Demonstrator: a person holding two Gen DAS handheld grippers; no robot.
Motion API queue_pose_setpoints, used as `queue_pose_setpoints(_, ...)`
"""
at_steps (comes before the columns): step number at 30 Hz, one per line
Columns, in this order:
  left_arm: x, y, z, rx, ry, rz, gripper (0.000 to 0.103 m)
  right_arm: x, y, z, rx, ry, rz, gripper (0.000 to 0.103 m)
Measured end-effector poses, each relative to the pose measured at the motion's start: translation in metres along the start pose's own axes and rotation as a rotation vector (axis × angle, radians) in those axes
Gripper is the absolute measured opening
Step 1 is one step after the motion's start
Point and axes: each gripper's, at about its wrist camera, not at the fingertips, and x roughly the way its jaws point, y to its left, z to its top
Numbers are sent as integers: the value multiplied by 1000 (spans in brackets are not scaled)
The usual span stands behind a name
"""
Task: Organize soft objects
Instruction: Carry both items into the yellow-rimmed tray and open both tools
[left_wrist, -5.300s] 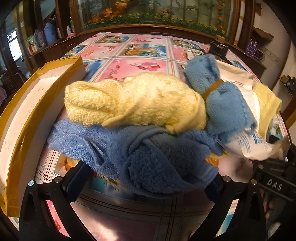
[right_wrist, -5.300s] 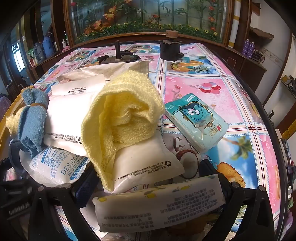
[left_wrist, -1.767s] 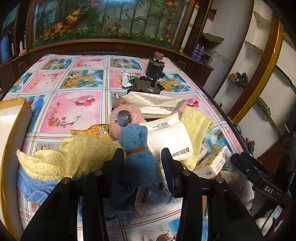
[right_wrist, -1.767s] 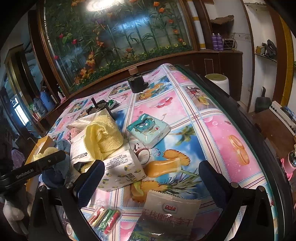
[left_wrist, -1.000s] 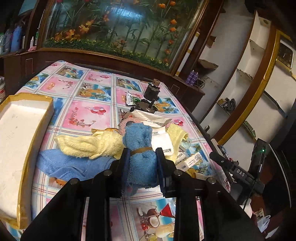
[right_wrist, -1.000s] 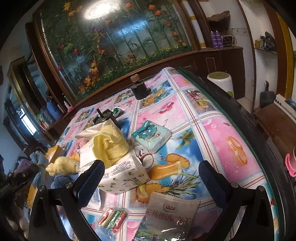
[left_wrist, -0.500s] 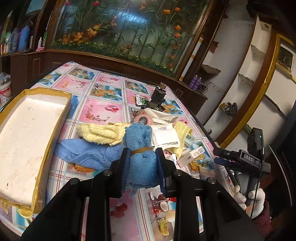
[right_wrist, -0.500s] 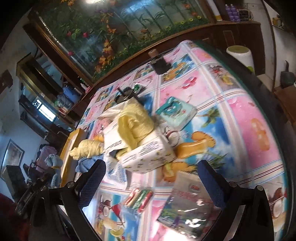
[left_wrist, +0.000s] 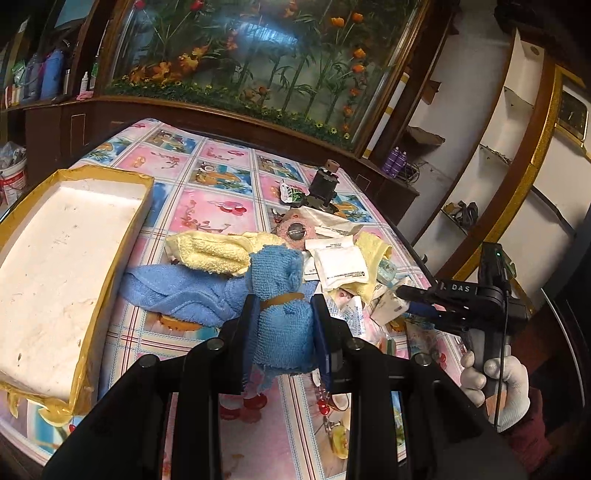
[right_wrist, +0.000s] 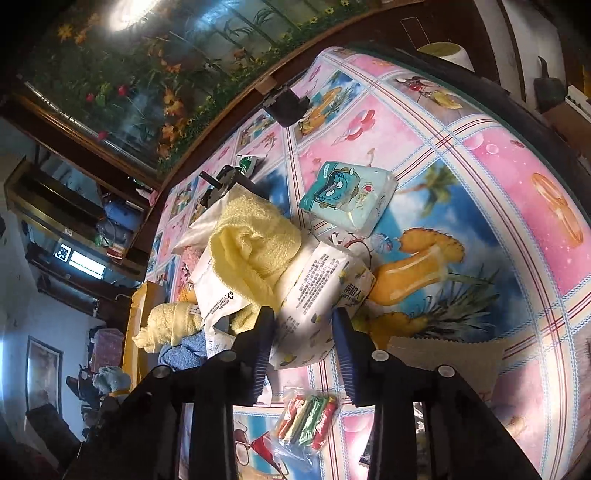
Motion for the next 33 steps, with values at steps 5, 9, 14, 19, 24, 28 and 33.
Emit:
queue_pose_setpoints(5,-7,15,1,-32,-8,14,25,-22,5,-7,-55,-28,16,21)
queue_pose_setpoints(9,-19,31,7,-60,-24,36,25,-41,25,-10,-120,-56,57,21)
queue_pose_setpoints(14,-31,58,23,-94,-41,67,25,-41,71,-10,-214,-27,143,21)
queue_pose_setpoints(19,-28,83,50,-97,-42,130,25,-16,131,-10,-292,65,254,21)
queue_pose_setpoints(24,-13,109,78,-80,-34,202,25,29,195,-11,-339,171,351,21)
queue_pose_setpoints(28,10,137,96,-103,8,225,25,73,239,-11,-343,253,409,20)
queue_pose_setpoints(33,40,174,109,-160,56,253,25,128,287,-17,-364,317,424,20)
